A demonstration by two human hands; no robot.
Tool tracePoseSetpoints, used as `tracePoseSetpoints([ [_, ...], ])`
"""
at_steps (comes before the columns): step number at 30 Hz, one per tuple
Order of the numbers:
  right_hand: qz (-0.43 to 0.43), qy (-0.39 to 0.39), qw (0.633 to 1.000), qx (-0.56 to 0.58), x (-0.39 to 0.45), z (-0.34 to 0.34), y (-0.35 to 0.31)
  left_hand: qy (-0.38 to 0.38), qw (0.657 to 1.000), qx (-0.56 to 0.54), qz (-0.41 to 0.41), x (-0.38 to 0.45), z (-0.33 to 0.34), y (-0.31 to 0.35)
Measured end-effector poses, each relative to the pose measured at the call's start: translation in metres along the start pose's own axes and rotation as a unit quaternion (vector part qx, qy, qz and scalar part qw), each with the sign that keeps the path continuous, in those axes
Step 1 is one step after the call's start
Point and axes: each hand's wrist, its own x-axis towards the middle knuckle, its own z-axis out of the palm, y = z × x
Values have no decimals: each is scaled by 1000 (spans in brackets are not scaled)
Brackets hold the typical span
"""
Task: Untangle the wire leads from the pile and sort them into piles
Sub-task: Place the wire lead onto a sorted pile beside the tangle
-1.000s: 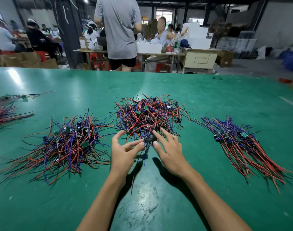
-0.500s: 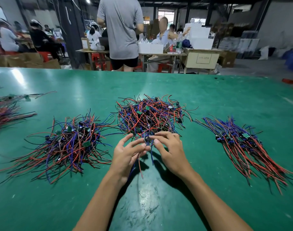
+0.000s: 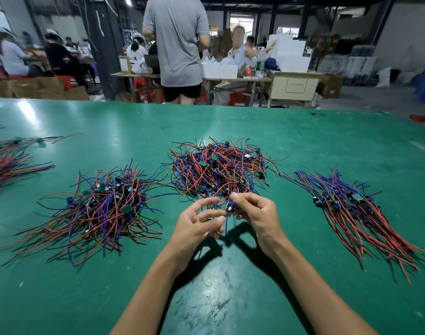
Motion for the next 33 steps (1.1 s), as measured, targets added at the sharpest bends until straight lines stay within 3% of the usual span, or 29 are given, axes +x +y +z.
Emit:
tracePoseSetpoints([
  [5,-24,33,999,36,0,0,-5,56,986,133,89,1,3,-4],
  [11,83,8,986,142,-2,2,-10,150,931,269,198,6,2,-9],
  [15,0,48,997,67,-1,7,-8,212,897,318,221,6,-4,-7],
  [17,-49,75,995,39,2,6,-6,183,906,319,211,5,-2,-8],
  [19,-52,81,995,39,6,1,-6,96,960,223,136,4,1,-6],
  [21,-27,61,997,33,8,-5,-7,22,991,126,35,3,4,-1],
  [23,-10,40,999,17,8,-9,-6,-24,995,97,-16,2,5,1],
  [26,-14,32,999,9,9,-10,-1,-68,995,72,-13,-2,5,-1],
  [33,-57,61,996,-35,11,-11,6,-74,996,36,-29,-3,7,-3],
])
